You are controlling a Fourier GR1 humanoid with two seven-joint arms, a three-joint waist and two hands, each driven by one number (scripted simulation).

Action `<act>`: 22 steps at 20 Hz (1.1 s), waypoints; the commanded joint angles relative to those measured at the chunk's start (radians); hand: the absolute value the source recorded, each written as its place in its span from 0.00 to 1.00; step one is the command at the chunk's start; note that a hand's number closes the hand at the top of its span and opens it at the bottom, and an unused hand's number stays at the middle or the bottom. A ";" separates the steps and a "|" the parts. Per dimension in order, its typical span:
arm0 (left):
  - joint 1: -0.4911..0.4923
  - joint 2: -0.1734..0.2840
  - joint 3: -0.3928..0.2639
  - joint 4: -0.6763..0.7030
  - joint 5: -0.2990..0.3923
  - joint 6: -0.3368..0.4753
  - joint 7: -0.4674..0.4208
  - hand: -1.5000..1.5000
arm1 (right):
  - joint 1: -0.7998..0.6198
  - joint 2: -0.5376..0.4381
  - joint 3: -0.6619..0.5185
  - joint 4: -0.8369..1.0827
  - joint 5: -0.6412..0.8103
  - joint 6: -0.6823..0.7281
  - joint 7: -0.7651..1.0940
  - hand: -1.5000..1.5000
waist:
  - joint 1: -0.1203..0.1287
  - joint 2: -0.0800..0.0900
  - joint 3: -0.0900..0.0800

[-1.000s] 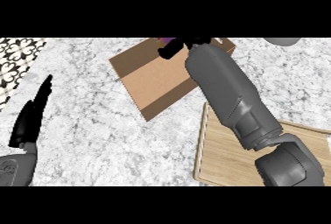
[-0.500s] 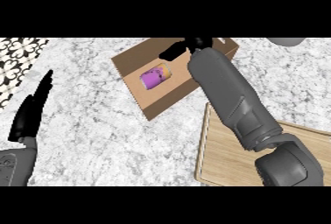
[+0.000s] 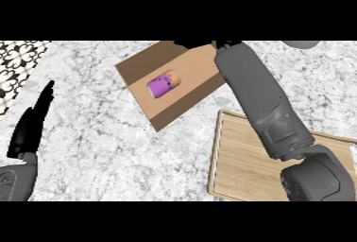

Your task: Pick the can from the tray and place it in the cardboard box

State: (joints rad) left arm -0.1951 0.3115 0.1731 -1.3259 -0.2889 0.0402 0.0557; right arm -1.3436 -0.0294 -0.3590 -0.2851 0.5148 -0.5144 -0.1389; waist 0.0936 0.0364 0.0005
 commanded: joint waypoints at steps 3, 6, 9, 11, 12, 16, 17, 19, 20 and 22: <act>0.043 0.012 0.018 -0.026 0.017 -0.015 0.003 0.50 | 0.010 -0.081 -0.094 -0.016 -0.106 0.104 -0.115 0.00 | -0.031 -0.015 0.000; 0.042 0.003 0.019 -0.026 0.007 0.002 0.012 0.50 | 0.064 -0.106 -0.115 0.002 -0.125 0.100 -0.160 0.00 | -0.045 -0.017 0.000; 0.041 -0.015 0.008 0.005 -0.032 0.046 0.008 0.50 | 0.107 -0.206 -0.119 0.000 -0.132 0.184 -0.174 0.00 | -0.066 -0.023 0.000; 0.022 -0.011 0.021 0.004 -0.012 0.031 0.033 0.50 | 0.146 -0.203 -0.121 -0.007 -0.144 0.187 -0.194 0.00 | -0.073 -0.027 0.000; 0.058 0.008 0.046 -0.004 0.005 0.024 -0.013 0.50 | 0.164 -0.249 -0.122 -0.017 -0.148 0.232 -0.202 0.00 | -0.075 -0.030 0.000; 0.067 0.019 0.054 -0.011 0.025 -0.008 -0.009 0.50 | 0.234 -0.337 -0.114 -0.032 -0.156 0.333 -0.236 0.00 | -0.081 -0.032 0.000; 0.037 0.009 0.040 -0.004 -0.009 0.025 0.028 0.50 | 0.253 -0.380 -0.122 -0.021 -0.162 0.369 -0.253 0.00 | -0.081 -0.029 0.000; 0.039 -0.001 0.050 0.042 -0.001 0.029 -0.022 0.50 | 0.288 -0.380 -0.100 -0.050 -0.163 0.414 -0.256 0.00 | -0.090 -0.033 0.000; 0.038 -0.013 0.039 0.043 -0.005 0.031 -0.018 0.50 | 0.277 -0.386 -0.082 -0.045 -0.152 0.437 -0.230 0.00 | -0.087 -0.033 0.000; 0.066 -0.008 0.038 -0.001 -0.023 0.044 0.008 0.50 | 0.308 -0.442 -0.075 -0.050 -0.152 0.514 -0.242 0.00 | -0.088 -0.034 0.000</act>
